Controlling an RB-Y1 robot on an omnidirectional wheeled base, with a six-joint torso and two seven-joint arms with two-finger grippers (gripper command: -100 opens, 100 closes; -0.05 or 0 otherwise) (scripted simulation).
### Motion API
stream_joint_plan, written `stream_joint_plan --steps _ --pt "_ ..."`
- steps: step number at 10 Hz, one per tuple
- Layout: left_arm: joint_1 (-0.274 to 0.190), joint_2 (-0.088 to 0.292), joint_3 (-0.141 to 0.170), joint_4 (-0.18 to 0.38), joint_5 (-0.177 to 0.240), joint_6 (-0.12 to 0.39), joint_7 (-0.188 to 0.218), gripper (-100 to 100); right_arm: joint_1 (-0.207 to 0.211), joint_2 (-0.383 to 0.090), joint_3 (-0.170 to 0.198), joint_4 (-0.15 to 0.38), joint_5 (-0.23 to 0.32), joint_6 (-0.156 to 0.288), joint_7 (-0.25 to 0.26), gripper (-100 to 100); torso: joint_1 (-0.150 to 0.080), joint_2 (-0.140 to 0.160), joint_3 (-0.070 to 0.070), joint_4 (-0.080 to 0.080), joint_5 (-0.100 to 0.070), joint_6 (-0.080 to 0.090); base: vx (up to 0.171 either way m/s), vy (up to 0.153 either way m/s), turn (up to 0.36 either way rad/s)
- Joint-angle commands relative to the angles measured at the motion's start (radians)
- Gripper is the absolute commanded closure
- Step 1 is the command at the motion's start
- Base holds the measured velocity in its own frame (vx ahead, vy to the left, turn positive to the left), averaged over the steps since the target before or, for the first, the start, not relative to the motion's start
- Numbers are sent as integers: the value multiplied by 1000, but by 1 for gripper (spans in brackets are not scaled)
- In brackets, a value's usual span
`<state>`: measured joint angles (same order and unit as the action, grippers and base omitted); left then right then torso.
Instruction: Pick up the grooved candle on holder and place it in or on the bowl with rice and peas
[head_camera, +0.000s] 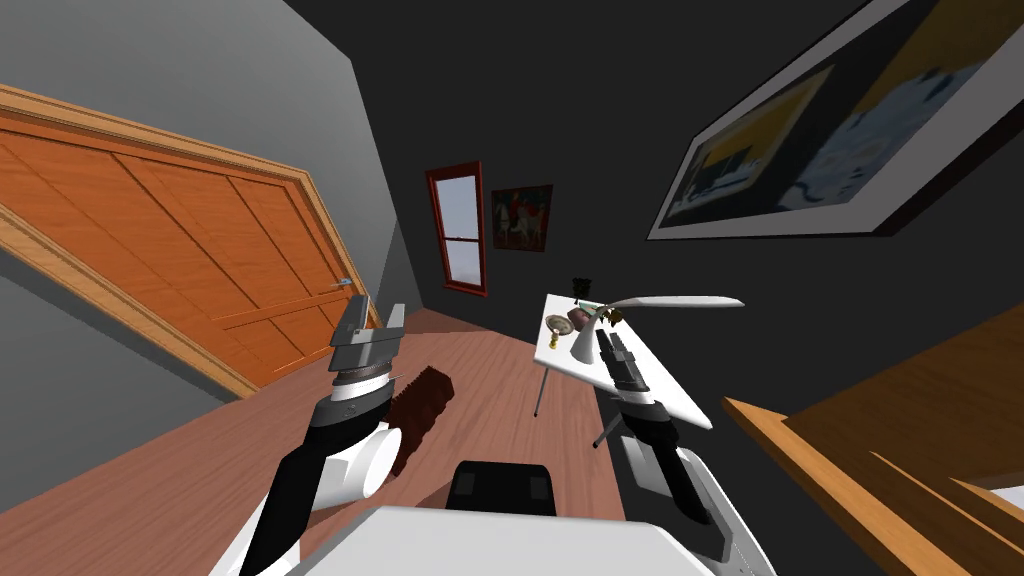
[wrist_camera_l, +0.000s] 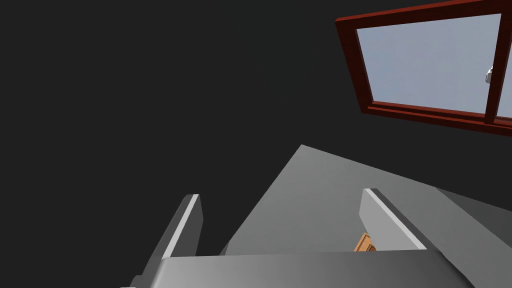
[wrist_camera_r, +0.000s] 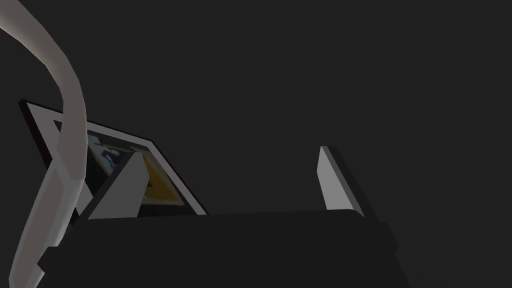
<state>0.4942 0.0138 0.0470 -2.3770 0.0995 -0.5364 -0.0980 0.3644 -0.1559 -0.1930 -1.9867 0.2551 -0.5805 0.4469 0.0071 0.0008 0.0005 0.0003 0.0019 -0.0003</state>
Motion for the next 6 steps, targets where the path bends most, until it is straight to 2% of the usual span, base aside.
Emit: stream_joint_plan --steps 1,4,5,6 --pt "0 0 0 0 0 0 0 0 -16 -3 -14 44 23 0 40 -100 0 0 0 0 0 0 -9 103 -90" --pt "0 0 0 0 0 0 0 0 -56 -11 -49 148 89 -1 134 -100 1 0 0 0 0 0 -22 138 -156" --pt "0 0 0 0 0 0 0 0 -56 -11 -49 153 89 -1 142 -100 3 -2 -1 0 0 0 3 113 -35" --pt "0 0 0 0 0 0 0 0 -69 -13 -59 189 113 0 177 -100 1 -3 -1 -1 0 0 2 84 -60"
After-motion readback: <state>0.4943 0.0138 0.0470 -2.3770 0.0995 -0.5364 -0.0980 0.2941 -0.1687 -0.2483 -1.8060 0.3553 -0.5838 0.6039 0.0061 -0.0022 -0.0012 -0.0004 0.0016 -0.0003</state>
